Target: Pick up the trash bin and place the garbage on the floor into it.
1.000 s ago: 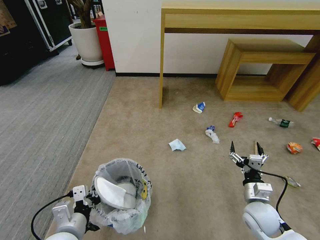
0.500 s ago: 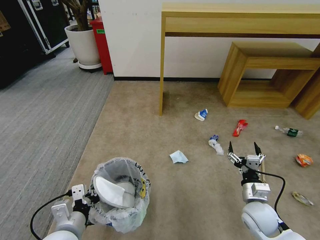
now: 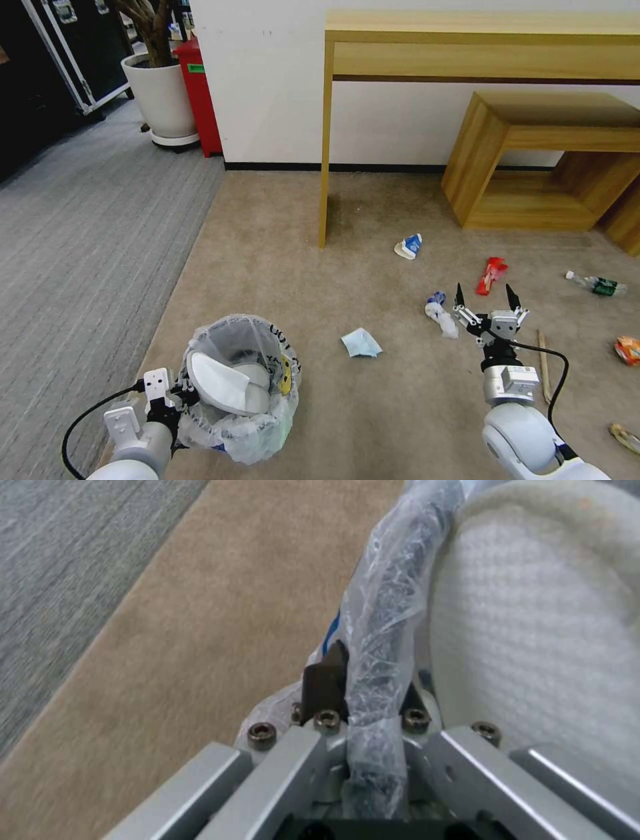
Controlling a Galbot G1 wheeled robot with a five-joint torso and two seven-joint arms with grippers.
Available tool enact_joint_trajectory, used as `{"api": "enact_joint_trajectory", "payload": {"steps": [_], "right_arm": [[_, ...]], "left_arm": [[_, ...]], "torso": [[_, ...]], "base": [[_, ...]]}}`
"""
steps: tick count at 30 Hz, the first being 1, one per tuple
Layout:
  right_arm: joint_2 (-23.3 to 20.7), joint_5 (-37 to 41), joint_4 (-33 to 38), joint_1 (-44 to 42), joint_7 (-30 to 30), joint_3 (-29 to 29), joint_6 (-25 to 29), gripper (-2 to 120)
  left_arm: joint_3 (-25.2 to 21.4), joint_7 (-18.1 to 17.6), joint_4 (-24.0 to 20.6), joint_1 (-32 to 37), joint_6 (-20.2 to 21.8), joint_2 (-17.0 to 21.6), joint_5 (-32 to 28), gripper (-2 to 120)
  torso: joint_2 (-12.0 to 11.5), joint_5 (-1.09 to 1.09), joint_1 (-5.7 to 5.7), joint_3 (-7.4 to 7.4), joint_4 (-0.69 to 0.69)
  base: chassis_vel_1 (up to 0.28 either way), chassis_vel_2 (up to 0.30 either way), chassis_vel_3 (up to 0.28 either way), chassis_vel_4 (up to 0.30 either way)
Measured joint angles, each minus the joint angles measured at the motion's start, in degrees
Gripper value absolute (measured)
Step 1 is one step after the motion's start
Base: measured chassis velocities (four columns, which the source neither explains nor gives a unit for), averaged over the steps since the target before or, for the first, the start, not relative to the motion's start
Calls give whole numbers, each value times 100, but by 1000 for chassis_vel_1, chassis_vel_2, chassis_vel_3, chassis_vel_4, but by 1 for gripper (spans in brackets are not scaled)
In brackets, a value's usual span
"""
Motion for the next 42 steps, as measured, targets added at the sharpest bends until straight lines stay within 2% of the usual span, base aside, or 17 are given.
{"api": "enact_joint_trajectory", "payload": {"steps": [13, 18, 19, 20, 24, 26, 28, 29, 31, 33, 34, 36, 37, 39, 42], "right_arm": [[-15, -64, -96, 92, -55, -144, 152, 96], [-210, 252, 31, 20, -256, -299, 30, 100], [-328, 626, 142, -25, -280, -404, -156, 100], [-328, 626, 142, -25, -280, -404, -156, 100], [-882, 1905, 635, -245, -67, -668, -1207, 100], [-949, 2057, 686, -259, -18, -689, -1343, 100], [-1304, 2880, 918, -277, 167, -837, -1965, 100], [-1304, 2880, 918, -277, 167, -837, -1965, 100], [-1396, 3419, 976, -168, 422, -1066, -2286, 100], [-1336, 3863, 1087, -55, 793, -1252, -2637, 100], [-1336, 3863, 1087, -55, 793, -1252, -2637, 100], [-1184, 4287, 1215, 68, 1264, -1440, -3133, 100], [-1184, 4287, 1215, 68, 1264, -1440, -3133, 100], [-1018, 4538, 1232, 207, 1554, -1649, -3620, 100], [-859, 4556, 1040, 393, 1626, -1890, -3748, 100]], "left_arm": [[35, 4, 69, 5, -60, -66, 85, 0], [44, 5, 119, -13, -61, -68, 82, 0], [48, 5, 142, -28, -63, -68, 79, 0], [48, 5, 142, -28, -63, -68, 79, 0], [92, 1, 223, -123, -79, -80, 71, 0], [98, 0, 234, -132, -80, -81, 71, 0], [144, -5, 316, -220, -104, -94, 75, 0], [144, -5, 316, -220, -104, -94, 75, 0], [186, -6, 378, -291, -112, -111, 77, 0], [225, -10, 437, -343, -128, -131, 95, 0], [225, -10, 437, -343, -128, -131, 95, 0], [258, -10, 490, -374, -135, -152, 111, 0], [258, -10, 490, -374, -135, -152, 111, 0], [277, -13, 528, -390, -156, -165, 130, 0], [279, -13, 540, -396, -163, -168, 131, 0]], "torso": [[0, -2, 0, 2, 0], [0, -1, 0, 0, 1], [0, -2, 0, 0, 0], [0, -2, 0, 0, 0], [0, -2, -1, -1, -1], [0, -2, 0, -1, -1], [0, -4, 0, -1, 1], [0, -4, 0, -1, 1], [0, 1, 0, 0, 0], [0, -3, -1, 0, 0], [0, -3, -1, 0, 0], [0, 0, 0, 0, 0], [0, 0, 0, 0, 0], [0, -3, 0, 0, 0], [0, -1, 0, 0, 0]], "base": [[-163, 158, 168, -159], [-26, 42, 43, -32], [0, 0, 0, 0], [0, 0, 0, 0], [0, 0, 0, 0], [0, 0, 0, 0], [0, 0, 0, 0], [0, 0, 0, 0], [0, 0, 0, 0], [0, 0, 0, 0], [0, 0, 0, 0], [0, 0, 0, 0], [0, 0, 0, 0], [0, 0, 0, 0], [0, 0, 0, 0]]}}
